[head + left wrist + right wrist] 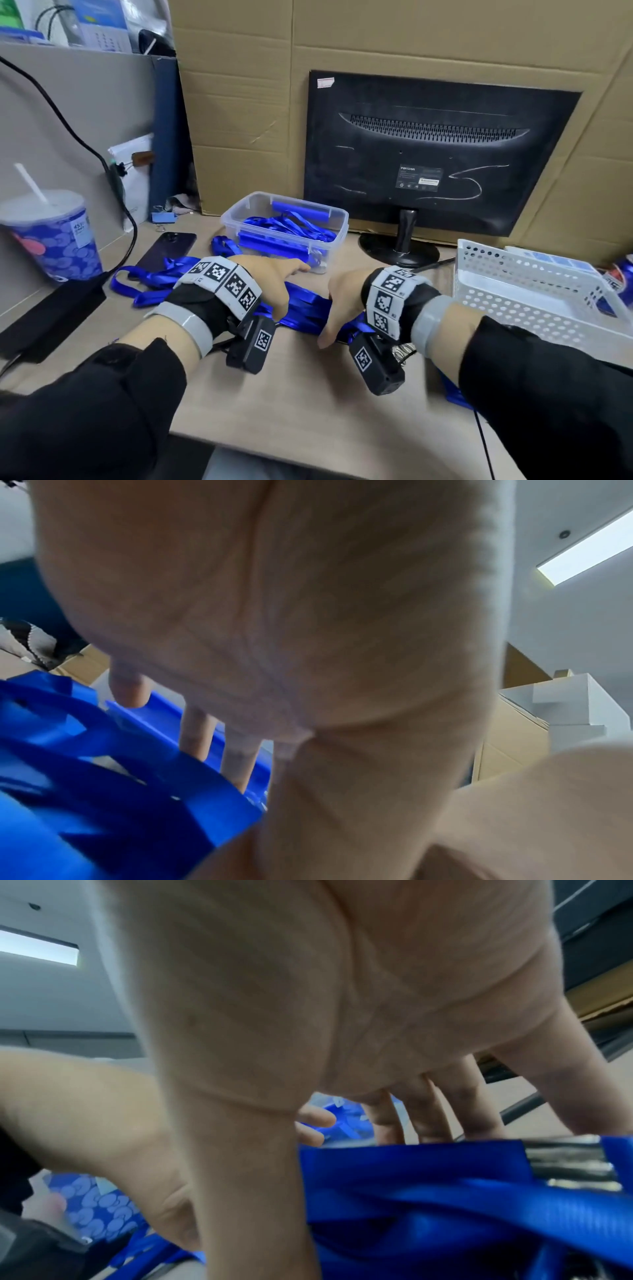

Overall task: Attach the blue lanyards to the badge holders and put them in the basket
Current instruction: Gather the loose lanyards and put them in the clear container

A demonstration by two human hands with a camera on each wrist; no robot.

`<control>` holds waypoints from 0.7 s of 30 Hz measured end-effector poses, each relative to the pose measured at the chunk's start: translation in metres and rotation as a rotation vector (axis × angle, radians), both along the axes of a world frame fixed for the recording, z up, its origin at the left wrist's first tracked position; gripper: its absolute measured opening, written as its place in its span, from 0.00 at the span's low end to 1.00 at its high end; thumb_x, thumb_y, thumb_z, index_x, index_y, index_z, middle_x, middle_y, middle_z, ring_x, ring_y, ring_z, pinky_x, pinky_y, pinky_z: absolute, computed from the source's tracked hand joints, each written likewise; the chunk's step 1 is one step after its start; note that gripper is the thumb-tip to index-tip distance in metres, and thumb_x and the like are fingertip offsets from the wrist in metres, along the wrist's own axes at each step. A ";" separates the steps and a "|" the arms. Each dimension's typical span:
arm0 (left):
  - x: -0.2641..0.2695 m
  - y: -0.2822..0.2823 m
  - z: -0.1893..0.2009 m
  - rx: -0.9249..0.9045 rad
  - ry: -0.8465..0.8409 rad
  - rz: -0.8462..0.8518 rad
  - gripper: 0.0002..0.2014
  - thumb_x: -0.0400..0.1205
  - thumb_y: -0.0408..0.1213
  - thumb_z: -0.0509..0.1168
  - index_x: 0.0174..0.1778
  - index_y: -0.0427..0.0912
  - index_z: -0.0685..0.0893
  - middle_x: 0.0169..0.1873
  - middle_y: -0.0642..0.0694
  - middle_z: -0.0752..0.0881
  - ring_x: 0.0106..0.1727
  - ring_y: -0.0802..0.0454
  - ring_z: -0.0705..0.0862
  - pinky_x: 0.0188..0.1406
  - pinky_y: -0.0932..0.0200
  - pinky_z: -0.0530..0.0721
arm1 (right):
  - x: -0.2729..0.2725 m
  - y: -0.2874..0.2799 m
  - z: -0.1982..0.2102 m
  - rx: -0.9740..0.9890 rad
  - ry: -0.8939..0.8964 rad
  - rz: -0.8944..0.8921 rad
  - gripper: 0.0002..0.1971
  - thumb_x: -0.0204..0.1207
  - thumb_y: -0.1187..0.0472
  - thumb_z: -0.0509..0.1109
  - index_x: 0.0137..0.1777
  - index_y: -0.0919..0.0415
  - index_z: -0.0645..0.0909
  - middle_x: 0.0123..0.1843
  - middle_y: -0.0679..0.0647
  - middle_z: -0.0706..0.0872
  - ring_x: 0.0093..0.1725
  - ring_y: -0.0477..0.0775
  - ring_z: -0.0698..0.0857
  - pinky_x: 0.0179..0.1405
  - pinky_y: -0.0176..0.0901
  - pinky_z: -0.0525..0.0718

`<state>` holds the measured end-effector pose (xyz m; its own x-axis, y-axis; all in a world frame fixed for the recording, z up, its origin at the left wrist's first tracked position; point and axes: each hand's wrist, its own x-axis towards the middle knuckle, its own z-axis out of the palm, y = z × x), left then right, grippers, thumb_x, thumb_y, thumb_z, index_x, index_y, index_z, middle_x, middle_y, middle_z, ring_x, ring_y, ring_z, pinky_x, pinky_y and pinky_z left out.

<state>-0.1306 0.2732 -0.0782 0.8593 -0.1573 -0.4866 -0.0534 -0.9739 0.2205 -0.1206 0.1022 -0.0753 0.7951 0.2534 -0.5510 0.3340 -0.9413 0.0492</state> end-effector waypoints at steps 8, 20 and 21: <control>-0.001 0.006 -0.011 -0.082 0.057 -0.028 0.56 0.74 0.30 0.79 0.92 0.59 0.54 0.90 0.53 0.61 0.85 0.46 0.70 0.78 0.42 0.80 | 0.003 0.015 -0.020 0.001 -0.025 0.040 0.27 0.65 0.41 0.85 0.57 0.59 0.88 0.48 0.52 0.89 0.43 0.56 0.85 0.43 0.44 0.84; 0.000 0.022 -0.025 -0.185 -0.036 -0.020 0.44 0.49 0.52 0.86 0.64 0.62 0.81 0.56 0.60 0.91 0.61 0.51 0.90 0.67 0.44 0.87 | 0.003 0.004 -0.014 0.787 0.372 -0.169 0.09 0.81 0.76 0.66 0.54 0.69 0.87 0.48 0.61 0.94 0.48 0.59 0.93 0.57 0.56 0.93; -0.001 0.021 -0.025 -0.191 -0.039 -0.026 0.43 0.51 0.50 0.86 0.65 0.61 0.82 0.56 0.59 0.91 0.61 0.51 0.90 0.67 0.44 0.87 | 0.003 0.005 -0.012 0.777 0.358 -0.181 0.08 0.81 0.76 0.66 0.53 0.69 0.86 0.45 0.60 0.94 0.44 0.58 0.92 0.52 0.54 0.94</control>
<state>-0.1315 0.2940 -0.1032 0.8713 -0.2665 -0.4121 -0.0905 -0.9126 0.3988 -0.1174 0.1072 -0.0875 0.6719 0.5477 -0.4985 0.0491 -0.7046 -0.7079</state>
